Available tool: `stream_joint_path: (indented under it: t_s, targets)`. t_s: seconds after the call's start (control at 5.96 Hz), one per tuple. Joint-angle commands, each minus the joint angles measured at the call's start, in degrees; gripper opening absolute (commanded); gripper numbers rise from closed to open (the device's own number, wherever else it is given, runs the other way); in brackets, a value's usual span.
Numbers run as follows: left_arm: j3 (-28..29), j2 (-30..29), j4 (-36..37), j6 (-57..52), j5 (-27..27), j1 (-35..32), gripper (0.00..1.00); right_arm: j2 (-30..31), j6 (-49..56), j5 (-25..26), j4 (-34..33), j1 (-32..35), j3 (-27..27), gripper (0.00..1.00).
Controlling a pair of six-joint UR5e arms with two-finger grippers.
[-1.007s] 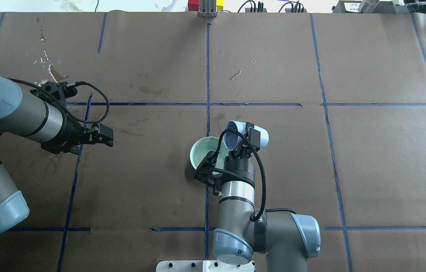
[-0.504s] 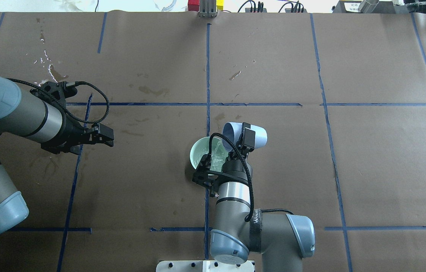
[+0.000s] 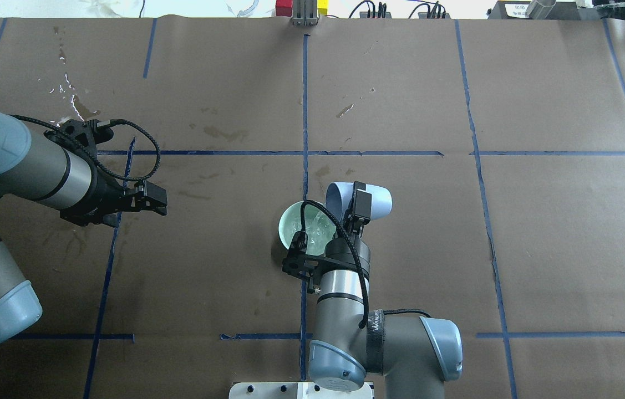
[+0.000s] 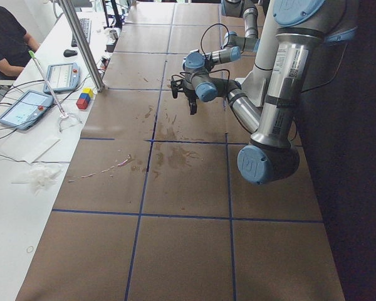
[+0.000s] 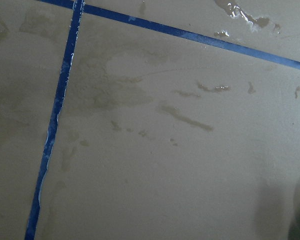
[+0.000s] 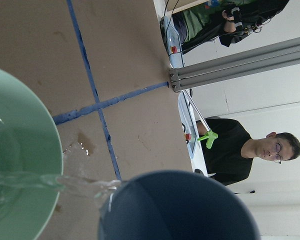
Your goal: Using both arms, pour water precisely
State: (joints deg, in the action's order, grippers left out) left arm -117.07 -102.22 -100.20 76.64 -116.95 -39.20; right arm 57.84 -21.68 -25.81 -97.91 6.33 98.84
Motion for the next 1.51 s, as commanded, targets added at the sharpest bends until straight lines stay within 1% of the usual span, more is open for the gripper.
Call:
stream_joint_path:
  t_s: [0.0, 0.5, 0.84, 1.01, 1.18, 1.34]
  targets:
    - [0.0, 0.0, 0.0, 0.0, -0.03, 0.0, 1.0, -0.09, 2.76, 0.41, 0.0, -0.09, 0.12, 0.05]
    - [0.0, 0.0, 0.0, 0.09, -0.03, 0.0, 1.0, -0.18, 5.94, 0.85, 0.09, -0.09, 0.21, 0.05]
    - [-0.09, 0.0, 0.0, 0.09, -0.03, 0.0, 1.0, -0.18, 5.33, 0.85, 0.61, -0.18, 0.47, 0.05]
    - [-0.09, -0.08, 0.0, 0.18, -0.03, 0.0, 1.0, 0.17, 3.5, 0.76, 4.01, -0.35, 0.56, 0.05]
    - [-0.09, 0.0, 0.0, 0.18, -0.03, 0.0, 1.0, 1.39, 3.05, 0.76, 13.35, -1.05, 0.13, 0.05]
    - [-0.09, -0.17, 0.0, 0.18, -0.03, 0.0, 1.0, 1.75, 2.69, 0.42, 19.62, -1.06, -0.05, 0.04]
